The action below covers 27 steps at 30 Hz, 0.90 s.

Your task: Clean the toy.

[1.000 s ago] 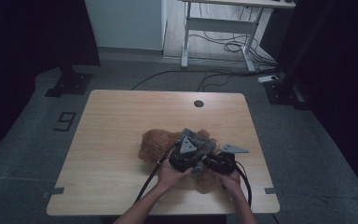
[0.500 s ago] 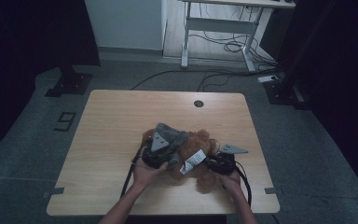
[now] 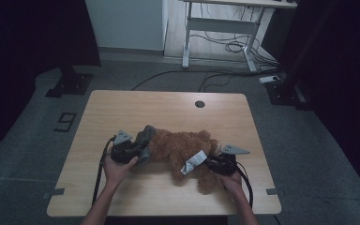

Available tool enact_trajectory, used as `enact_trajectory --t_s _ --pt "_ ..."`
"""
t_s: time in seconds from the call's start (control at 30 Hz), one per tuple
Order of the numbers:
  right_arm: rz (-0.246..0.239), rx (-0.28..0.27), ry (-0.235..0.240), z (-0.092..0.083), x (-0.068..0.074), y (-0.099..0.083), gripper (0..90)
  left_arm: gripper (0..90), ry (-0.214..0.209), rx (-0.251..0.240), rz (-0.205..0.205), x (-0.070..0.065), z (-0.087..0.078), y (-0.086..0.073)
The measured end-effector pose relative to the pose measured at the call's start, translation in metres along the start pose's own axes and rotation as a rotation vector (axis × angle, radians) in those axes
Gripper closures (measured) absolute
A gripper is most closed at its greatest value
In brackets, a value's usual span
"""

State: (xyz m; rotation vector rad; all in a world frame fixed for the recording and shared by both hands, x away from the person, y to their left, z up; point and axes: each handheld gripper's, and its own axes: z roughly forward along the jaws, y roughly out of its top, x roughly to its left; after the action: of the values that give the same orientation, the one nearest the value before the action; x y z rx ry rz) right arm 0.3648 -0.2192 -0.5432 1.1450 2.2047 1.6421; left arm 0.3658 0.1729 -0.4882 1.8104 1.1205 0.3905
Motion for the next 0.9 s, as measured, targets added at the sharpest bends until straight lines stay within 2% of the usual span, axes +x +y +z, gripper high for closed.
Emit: enact_trajectory --t_s 0.13,0.2,0.3,0.33,0.37,0.43,0.53,0.57,0.6,0.67,0.7,0.73,0.83,0.9 --pt "0.007 -0.002 0.001 0.000 -0.001 0.000 67.2 80.5 0.033 0.056 -0.014 0.013 0.010 -0.003" --pt "0.004 -0.001 -0.001 0.000 -0.001 0.000 67.3 80.4 0.036 0.087 -0.022 0.020 0.014 -0.004" --pt "0.002 -0.001 -0.001 0.000 -0.003 0.000 67.3 80.4 0.033 0.082 -0.024 0.021 0.013 -0.002" --pt "0.001 -0.002 -0.003 0.001 -0.003 0.000 67.4 80.4 0.036 0.061 -0.001 0.018 0.007 0.007" --pt "-0.001 -0.002 -0.004 0.001 -0.003 0.000 67.3 80.3 0.036 0.061 -0.001 0.018 0.007 0.007" --pt "-0.005 0.000 -0.008 0.002 -0.003 0.001 67.3 80.2 0.031 0.023 0.045 0.007 -0.004 0.028" --pt "-0.010 -0.002 -0.009 0.003 -0.004 0.002 67.3 80.2 0.012 -0.004 0.094 -0.011 -0.007 0.050" --pt "-0.010 -0.002 -0.009 0.003 -0.004 0.002 67.3 80.2 0.012 -0.004 0.094 -0.011 -0.007 0.050" --pt "-0.007 -0.003 -0.010 0.004 -0.004 0.002 67.3 80.2 0.000 -0.008 0.127 -0.024 -0.004 0.064" --pt "-0.003 -0.007 -0.013 0.005 -0.004 0.002 67.3 80.2 -0.014 -0.004 0.154 -0.038 0.004 0.076" --pt "-0.002 -0.005 -0.014 0.006 -0.004 0.003 67.2 80.1 -0.014 -0.004 0.154 -0.038 0.004 0.076" --pt "-0.007 -0.006 -0.017 0.006 -0.004 0.003 67.2 80.1 -0.024 0.013 0.180 -0.052 0.014 0.085" --pt "-0.007 -0.005 -0.015 0.007 -0.004 0.004 67.2 80.1 -0.025 0.042 0.219 -0.069 0.031 0.092" --pt "-0.007 -0.002 -0.015 0.006 -0.004 0.004 67.1 80.1 -0.022 0.056 0.227 -0.073 0.037 0.093"
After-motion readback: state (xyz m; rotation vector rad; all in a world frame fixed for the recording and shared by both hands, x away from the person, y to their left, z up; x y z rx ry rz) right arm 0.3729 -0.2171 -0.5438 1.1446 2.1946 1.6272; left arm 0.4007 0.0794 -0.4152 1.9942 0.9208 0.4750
